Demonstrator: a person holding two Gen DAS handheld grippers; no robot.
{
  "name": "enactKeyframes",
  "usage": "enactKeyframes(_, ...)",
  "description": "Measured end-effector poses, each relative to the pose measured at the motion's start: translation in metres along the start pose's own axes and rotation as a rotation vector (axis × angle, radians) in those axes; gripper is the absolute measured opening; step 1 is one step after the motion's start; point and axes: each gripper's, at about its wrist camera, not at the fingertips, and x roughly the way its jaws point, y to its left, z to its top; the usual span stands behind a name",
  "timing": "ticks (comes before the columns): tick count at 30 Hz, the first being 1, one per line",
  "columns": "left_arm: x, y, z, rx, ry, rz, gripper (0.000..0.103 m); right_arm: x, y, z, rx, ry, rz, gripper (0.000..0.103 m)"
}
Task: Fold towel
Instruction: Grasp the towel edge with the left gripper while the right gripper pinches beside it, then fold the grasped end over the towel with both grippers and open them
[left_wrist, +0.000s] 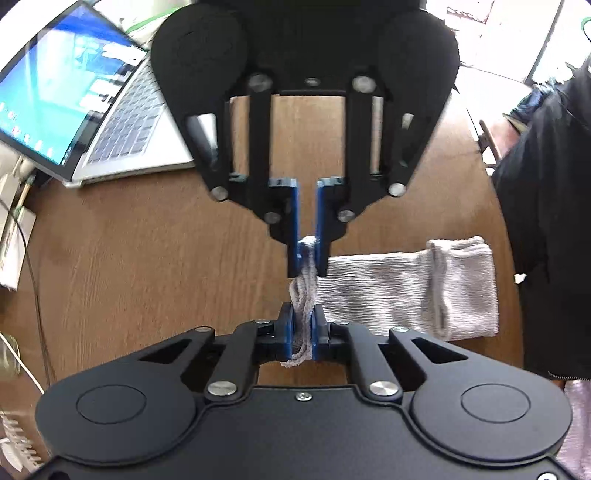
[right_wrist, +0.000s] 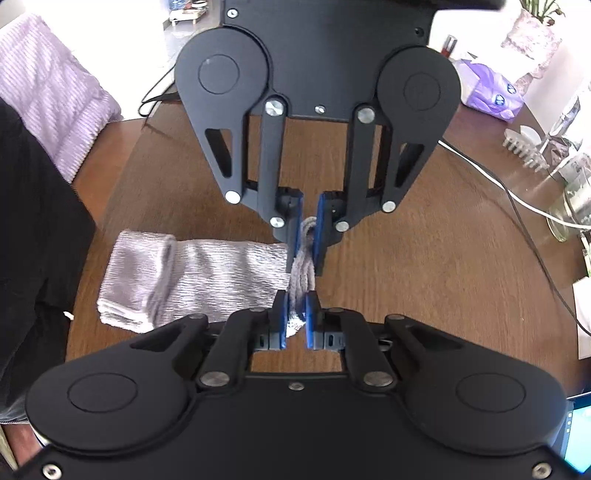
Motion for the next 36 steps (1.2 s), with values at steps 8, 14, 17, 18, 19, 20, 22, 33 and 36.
enactKeyframes(8, 0.005, -0.042, 0.003, -0.016, -0.007, -0.007, 0.009, -0.001, 0.028, -0.004, -0.057, 0.022, 0.044, 0.011)
enactKeyframes(14, 0.018, -0.056, -0.003, -0.016, 0.019, -0.003, 0.01, 0.01, 0.043, -0.005, -0.047, 0.031, 0.068, 0.011)
enactKeyframes(17, 0.028, -0.053, -0.003, -0.017, 0.03, -0.01, 0.01, 0.017, 0.045, -0.006, -0.032, 0.04, 0.074, 0.011)
enactKeyframes(18, 0.029, -0.053, -0.003, -0.019, 0.031, -0.012, 0.01, 0.023, 0.05, -0.004, -0.029, 0.044, 0.076, 0.011)
enactKeyframes(19, 0.03, -0.052, -0.004, -0.022, 0.032, -0.014, 0.01, 0.027, 0.053, -0.004, -0.023, 0.05, 0.079, 0.011)
enactKeyframes(20, 0.031, -0.052, -0.004, -0.025, 0.032, -0.016, 0.01, 0.028, 0.053, -0.005, -0.021, 0.051, 0.078, 0.012)
enactKeyframes(22, 0.031, -0.052, -0.005, -0.022, 0.028, -0.018, 0.01, 0.03, 0.052, -0.005, 0.006, 0.054, 0.083, 0.013)
enactKeyframes(33, 0.033, -0.056, -0.007, 0.023, 0.042, -0.011, 0.011, 0.009, 0.025, 0.003, 0.144, -0.005, 0.085, 0.019)
enactKeyframes(36, 0.032, -0.058, -0.008, 0.026, 0.043, -0.003, 0.012, 0.021, 0.018, 0.005, 0.148, 0.032, 0.068, 0.019)
